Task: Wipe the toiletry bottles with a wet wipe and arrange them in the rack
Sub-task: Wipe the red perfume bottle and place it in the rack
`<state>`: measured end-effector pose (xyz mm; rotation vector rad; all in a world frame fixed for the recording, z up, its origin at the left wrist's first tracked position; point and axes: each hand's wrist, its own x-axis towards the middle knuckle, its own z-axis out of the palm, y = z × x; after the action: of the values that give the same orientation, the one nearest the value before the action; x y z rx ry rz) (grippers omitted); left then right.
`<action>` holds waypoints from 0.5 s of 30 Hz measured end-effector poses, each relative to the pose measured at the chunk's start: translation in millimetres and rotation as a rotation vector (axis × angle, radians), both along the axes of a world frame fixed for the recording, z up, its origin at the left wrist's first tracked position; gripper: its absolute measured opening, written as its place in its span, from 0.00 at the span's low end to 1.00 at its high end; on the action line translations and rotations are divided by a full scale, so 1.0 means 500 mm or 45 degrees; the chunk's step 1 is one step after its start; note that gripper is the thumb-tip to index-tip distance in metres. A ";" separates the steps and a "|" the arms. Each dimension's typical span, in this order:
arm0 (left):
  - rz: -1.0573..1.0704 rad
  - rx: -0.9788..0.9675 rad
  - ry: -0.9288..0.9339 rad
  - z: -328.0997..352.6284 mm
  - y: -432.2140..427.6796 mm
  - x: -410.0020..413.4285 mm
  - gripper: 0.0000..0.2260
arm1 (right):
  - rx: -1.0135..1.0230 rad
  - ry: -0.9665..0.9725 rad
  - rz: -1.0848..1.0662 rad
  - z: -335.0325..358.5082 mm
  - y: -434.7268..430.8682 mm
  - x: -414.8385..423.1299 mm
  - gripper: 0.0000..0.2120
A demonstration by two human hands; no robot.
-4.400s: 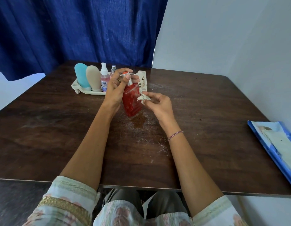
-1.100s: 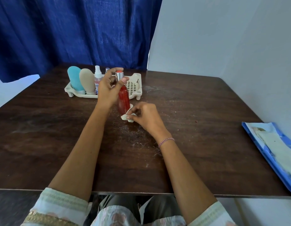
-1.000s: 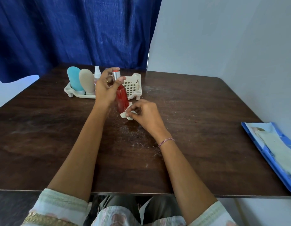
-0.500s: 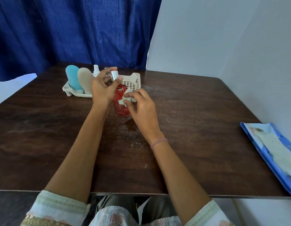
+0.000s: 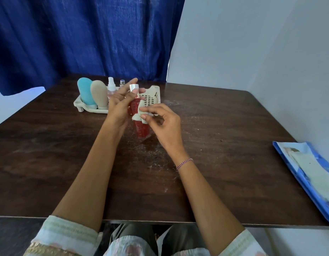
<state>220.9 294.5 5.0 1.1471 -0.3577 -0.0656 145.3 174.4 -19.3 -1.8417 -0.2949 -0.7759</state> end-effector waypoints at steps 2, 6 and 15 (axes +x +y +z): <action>-0.160 -0.058 -0.021 0.002 -0.003 -0.004 0.16 | 0.026 -0.045 -0.043 0.005 0.002 0.000 0.09; -0.339 -0.132 -0.013 0.003 -0.003 -0.011 0.19 | 0.045 -0.109 -0.113 0.016 0.002 -0.003 0.09; -0.433 -0.279 0.047 -0.002 0.002 -0.003 0.22 | -0.065 -0.015 -0.203 0.018 -0.018 -0.003 0.09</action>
<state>219.6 295.7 3.8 0.8586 -0.5118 -0.3374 144.1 165.3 -10.4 -1.9266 -0.1779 -0.8959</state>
